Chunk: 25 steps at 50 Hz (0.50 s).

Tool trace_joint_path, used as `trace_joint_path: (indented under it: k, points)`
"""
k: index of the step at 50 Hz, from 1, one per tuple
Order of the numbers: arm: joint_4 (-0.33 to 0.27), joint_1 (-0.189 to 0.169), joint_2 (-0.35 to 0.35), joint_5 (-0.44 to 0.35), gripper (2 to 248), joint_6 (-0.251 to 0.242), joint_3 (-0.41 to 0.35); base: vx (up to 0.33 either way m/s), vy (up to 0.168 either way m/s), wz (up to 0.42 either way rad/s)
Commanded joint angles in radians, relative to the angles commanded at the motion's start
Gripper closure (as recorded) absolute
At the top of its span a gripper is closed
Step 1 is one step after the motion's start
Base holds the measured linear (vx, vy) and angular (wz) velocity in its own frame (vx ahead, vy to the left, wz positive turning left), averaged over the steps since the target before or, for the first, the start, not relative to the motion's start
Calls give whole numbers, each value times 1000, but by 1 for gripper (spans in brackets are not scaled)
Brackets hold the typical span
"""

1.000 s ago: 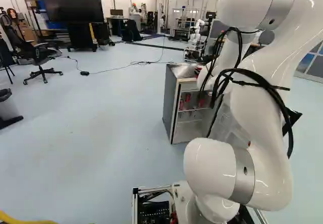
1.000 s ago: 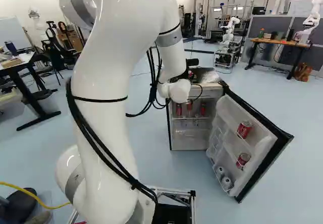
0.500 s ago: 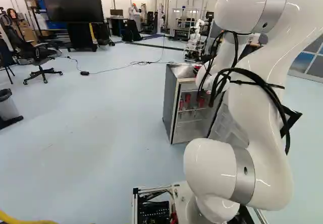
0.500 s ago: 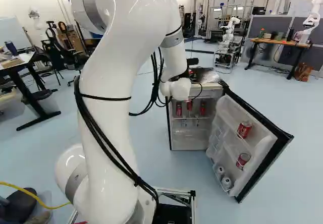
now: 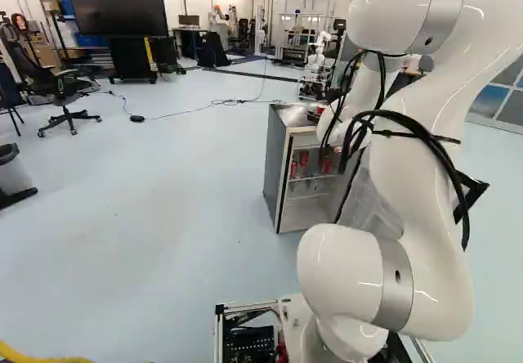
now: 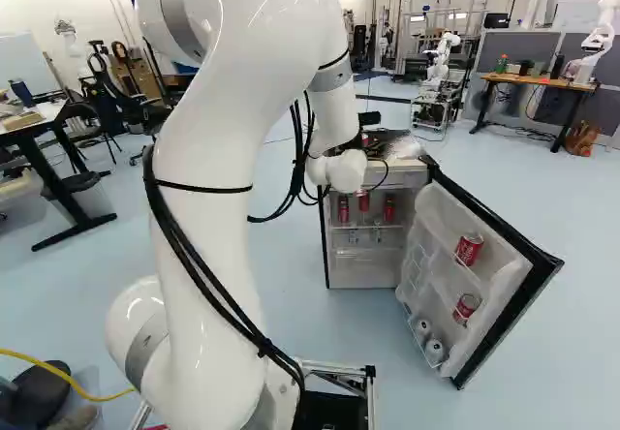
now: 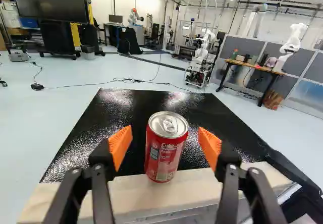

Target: Grab a drink from the fridge

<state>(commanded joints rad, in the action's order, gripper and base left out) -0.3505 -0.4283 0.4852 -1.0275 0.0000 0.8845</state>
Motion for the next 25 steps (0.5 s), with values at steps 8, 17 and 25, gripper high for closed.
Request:
trace_joint_path:
  k: [8, 17, 25]
  points:
    - [0, 0, -1, 0, 34, 0, 0, 0, 0, 0]
    - [0, -7, -17, 0, 3, 0, -3, 0, 0, 0]
    - [0, -28, -38, 0, 3, 0, -10, 0, 0, 0]
